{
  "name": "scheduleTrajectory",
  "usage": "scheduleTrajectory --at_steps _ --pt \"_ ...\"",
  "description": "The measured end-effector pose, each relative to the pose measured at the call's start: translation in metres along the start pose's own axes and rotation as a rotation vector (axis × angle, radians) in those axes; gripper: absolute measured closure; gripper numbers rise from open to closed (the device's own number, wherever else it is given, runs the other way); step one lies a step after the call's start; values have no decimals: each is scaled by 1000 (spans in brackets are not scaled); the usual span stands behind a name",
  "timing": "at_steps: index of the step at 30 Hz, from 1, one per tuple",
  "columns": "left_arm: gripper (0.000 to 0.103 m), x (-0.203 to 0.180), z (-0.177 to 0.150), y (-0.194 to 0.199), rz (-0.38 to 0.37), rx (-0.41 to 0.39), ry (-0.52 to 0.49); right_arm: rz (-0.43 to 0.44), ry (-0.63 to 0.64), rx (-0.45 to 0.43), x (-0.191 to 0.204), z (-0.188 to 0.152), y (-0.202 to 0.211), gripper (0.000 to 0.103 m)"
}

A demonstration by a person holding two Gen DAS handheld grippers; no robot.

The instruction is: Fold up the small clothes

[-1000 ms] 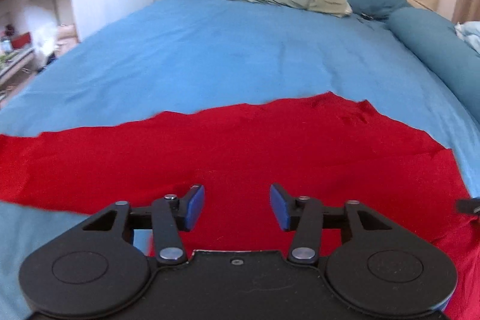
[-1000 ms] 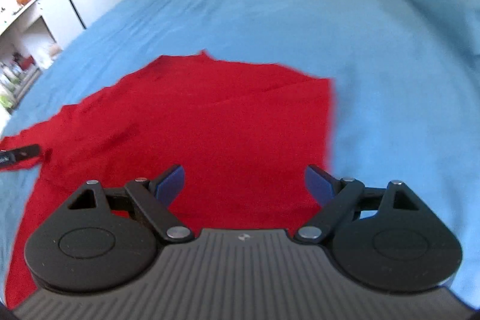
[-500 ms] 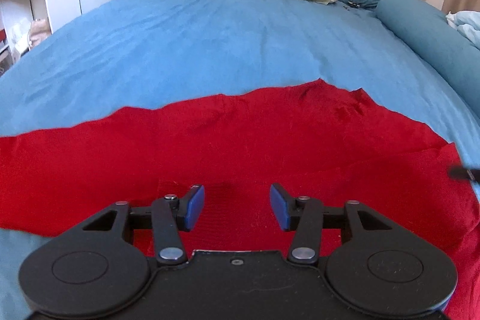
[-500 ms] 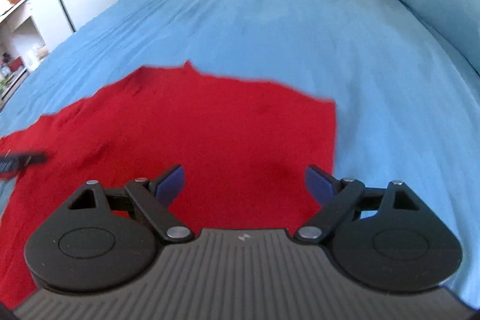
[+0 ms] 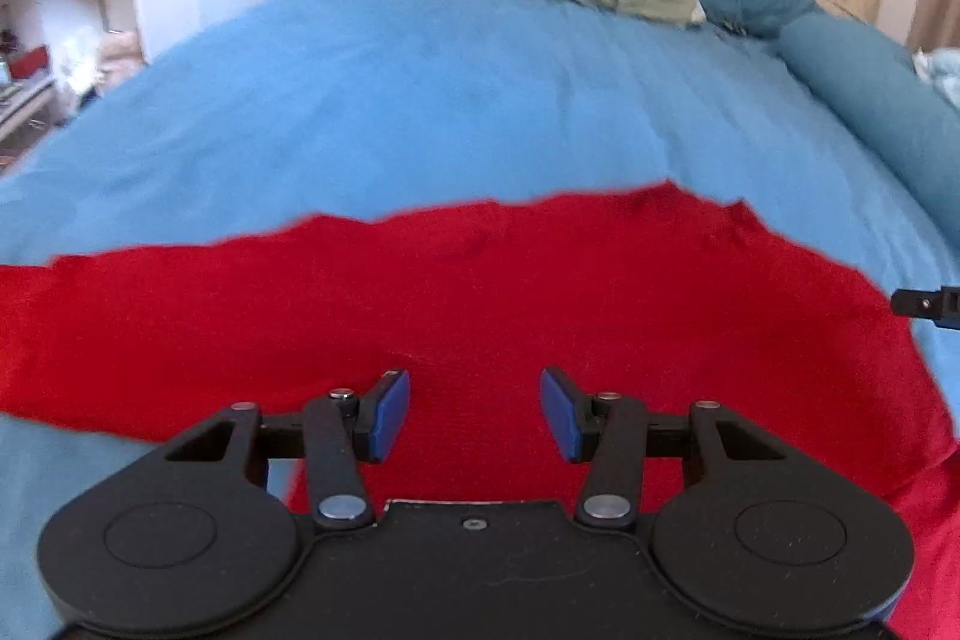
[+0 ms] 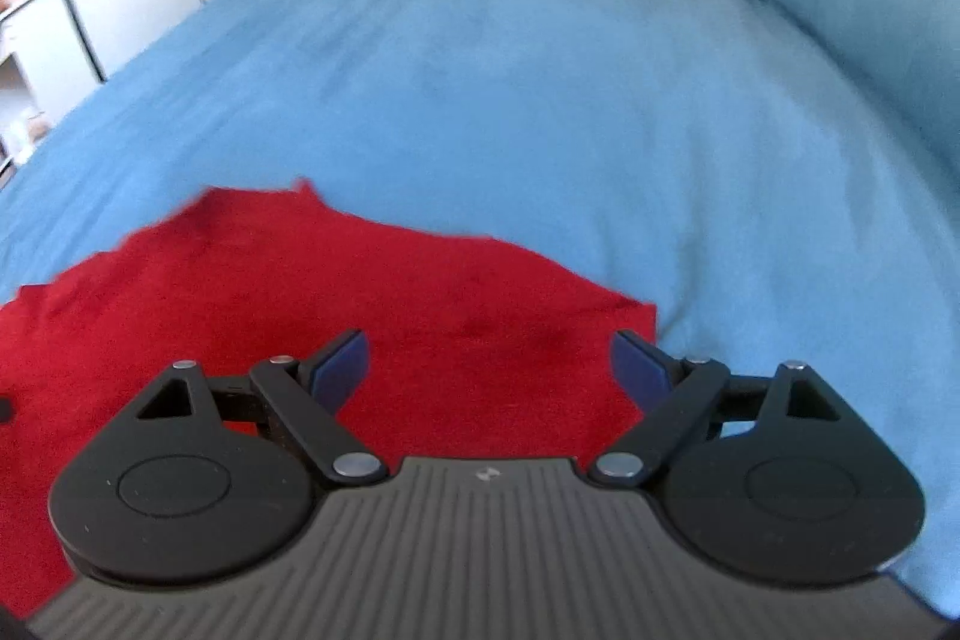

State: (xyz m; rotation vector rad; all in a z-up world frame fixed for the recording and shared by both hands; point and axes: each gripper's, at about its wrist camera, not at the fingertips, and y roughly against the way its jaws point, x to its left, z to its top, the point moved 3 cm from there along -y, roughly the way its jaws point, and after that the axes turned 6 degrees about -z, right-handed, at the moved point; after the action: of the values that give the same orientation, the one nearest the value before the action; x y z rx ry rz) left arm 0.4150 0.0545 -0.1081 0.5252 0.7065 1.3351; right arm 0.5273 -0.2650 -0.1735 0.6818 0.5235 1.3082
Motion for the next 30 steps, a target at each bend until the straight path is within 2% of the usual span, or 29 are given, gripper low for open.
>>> scheduleTrajectory --at_steps 2,5,7,10,16,19,24,27,30 --pt "48 10 9 29 13 -24 25 -12 19 -17 12 11 27 0" --pt "39 38 24 71 39 -67 76 -39 51 -31 43 27 68 0" --pt "29 65 32 95 67 -97 116 -52 72 -27 68 32 93 0" --pt "27 113 37 113 89 -115 191 -40 77 -11 107 28 119 0" --pt "25 214 28 123 153 -121 341 23 24 49 192 3 116 0" --pt "16 264 18 122 222 -122 394 33 3 73 230 -13 109 0" --pt "16 324 -1 118 262 -102 464 59 -1 111 281 -39 97 0" --pt "20 349 -7 102 252 -79 484 54 4 131 307 -53 94 0" --pt "32 371 -12 89 259 -72 520 40 -1 132 326 -67 91 0"
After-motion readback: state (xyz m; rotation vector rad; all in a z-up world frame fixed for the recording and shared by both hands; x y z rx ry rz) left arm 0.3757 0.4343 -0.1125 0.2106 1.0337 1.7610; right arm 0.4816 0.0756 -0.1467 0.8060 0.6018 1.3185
